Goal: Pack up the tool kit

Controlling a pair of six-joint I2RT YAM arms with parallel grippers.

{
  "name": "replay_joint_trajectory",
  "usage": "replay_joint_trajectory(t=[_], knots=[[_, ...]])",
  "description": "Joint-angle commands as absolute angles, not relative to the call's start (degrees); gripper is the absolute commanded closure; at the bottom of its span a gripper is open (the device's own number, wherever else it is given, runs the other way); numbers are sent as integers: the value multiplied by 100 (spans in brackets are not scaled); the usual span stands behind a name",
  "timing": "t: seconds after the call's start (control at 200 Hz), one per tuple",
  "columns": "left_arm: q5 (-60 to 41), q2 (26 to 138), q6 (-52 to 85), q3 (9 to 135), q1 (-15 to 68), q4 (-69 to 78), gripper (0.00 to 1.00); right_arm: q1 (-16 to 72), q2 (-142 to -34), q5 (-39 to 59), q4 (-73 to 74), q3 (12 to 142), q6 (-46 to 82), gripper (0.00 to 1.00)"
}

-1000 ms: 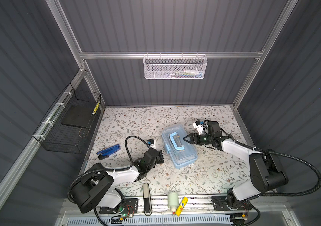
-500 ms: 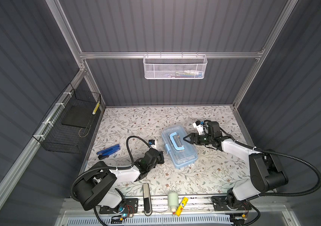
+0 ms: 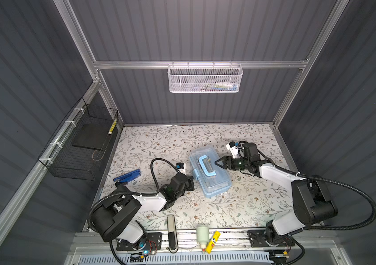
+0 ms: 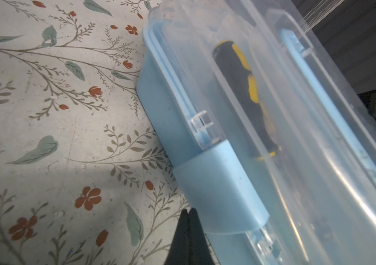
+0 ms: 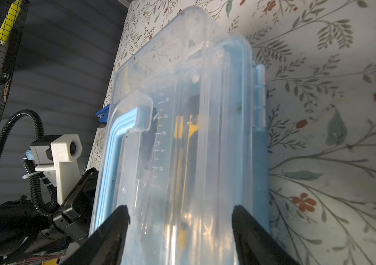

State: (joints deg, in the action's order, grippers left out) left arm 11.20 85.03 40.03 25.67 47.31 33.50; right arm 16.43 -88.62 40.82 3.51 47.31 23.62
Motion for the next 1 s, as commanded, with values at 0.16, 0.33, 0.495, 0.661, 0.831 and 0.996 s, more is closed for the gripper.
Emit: replay_joint_trajectory(t=[0.16,0.33,0.495,0.661,0.831,0.996], knots=[[1013,8660,3874,2741,4735,3474,100,1652,-8931,4257,352,4632,2416,27],[989,8754,3871,2768,4740,3524,100,1652,-8930,4266,387,4599,2435,27],[968,8780,3825,2851,4735,3542,100,1652,-8912,4256,387,4562,2434,27],[932,8839,3753,2991,4738,3545,100,1652,-8912,4263,402,4553,2430,27],[778,9014,3732,3153,4735,3595,100,1652,-8906,4265,413,4540,2428,27],[708,9114,3775,3162,4736,3715,100,1652,-8895,4268,431,4501,2421,27]])
